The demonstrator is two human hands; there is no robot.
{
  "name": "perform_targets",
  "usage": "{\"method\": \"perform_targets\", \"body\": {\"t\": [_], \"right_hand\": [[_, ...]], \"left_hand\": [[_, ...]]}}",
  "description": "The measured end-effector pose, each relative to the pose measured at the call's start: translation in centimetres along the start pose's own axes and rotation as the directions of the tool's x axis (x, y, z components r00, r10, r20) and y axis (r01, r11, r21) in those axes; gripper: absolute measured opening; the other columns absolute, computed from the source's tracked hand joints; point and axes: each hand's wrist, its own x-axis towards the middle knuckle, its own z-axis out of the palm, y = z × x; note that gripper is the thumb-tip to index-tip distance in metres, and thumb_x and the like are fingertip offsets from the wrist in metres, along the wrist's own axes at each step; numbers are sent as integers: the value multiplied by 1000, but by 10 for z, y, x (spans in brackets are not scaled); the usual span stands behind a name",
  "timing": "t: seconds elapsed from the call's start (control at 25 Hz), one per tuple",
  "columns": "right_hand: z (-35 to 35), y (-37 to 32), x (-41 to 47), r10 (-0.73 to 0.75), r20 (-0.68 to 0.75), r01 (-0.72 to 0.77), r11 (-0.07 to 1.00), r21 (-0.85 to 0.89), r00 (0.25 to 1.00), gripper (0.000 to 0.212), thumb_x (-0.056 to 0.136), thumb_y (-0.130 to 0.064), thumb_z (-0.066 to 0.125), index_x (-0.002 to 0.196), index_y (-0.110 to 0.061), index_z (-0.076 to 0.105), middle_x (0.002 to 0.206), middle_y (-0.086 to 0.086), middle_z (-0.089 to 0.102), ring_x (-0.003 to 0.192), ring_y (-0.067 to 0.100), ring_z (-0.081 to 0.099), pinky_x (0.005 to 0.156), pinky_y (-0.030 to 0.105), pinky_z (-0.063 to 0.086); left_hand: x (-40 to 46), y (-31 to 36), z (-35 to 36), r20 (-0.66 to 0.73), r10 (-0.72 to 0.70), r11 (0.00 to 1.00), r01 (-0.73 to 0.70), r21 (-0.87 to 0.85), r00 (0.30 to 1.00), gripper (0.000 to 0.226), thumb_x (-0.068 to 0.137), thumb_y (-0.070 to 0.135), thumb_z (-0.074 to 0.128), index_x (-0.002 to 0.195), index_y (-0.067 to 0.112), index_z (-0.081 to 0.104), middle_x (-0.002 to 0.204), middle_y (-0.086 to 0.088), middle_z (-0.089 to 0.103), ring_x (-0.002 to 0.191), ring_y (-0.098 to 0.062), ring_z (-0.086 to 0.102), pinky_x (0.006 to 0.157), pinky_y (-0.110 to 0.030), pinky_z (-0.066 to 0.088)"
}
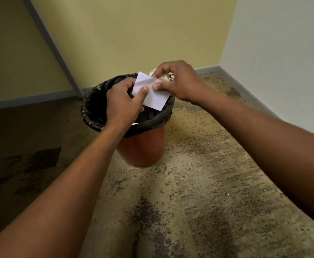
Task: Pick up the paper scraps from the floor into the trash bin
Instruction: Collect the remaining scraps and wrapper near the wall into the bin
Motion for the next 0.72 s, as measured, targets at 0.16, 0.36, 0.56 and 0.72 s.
{"method": "perform_targets", "body": {"t": [0.16, 0.36, 0.56, 0.72], "right_hand": [[35, 2, 2, 30, 51, -25, 996, -89, 998, 21, 75, -21, 80, 94, -24, 72, 100, -12, 65, 83, -1, 53, 70, 14, 38], [53, 9, -7, 9, 120, 13, 984, -177, 993, 28, 71, -18, 83, 96, -22, 72, 112, -2, 67, 107, 14, 59, 91, 29, 46], [47, 7, -14, 5, 180, 27, 984, -176, 984, 33, 73, -10, 81, 103, -19, 72, 128, 4, 61, 117, 17, 56, 91, 21, 40], [47, 4, -21, 14, 166, 16, 983, -182, 986, 33, 74, -8, 80, 104, -20, 72, 129, 4, 61, 118, 18, 56, 92, 20, 38]], "left_hand": [[0, -31, -20, -34, -41, 989, 46, 139, 999, 15, 91, 32, 65, 95, 19, 70, 67, 3, 69, 57, -14, 68, 60, -42, 60], [-11, -55, -26, -4, -49, 955, 48, 293, 999, 13, 90, 27, 69, 97, 17, 72, 86, 1, 72, 78, -18, 67, 73, -44, 58], [-13, -53, -26, 21, -112, 946, 100, 307, 994, 14, 85, 21, 77, 99, 21, 75, 95, 6, 72, 84, -13, 66, 80, -35, 57], [-14, -54, -27, 37, -133, 939, 114, 324, 990, 18, 83, 13, 76, 99, 21, 75, 97, 5, 74, 84, -14, 68, 82, -31, 56]]}}
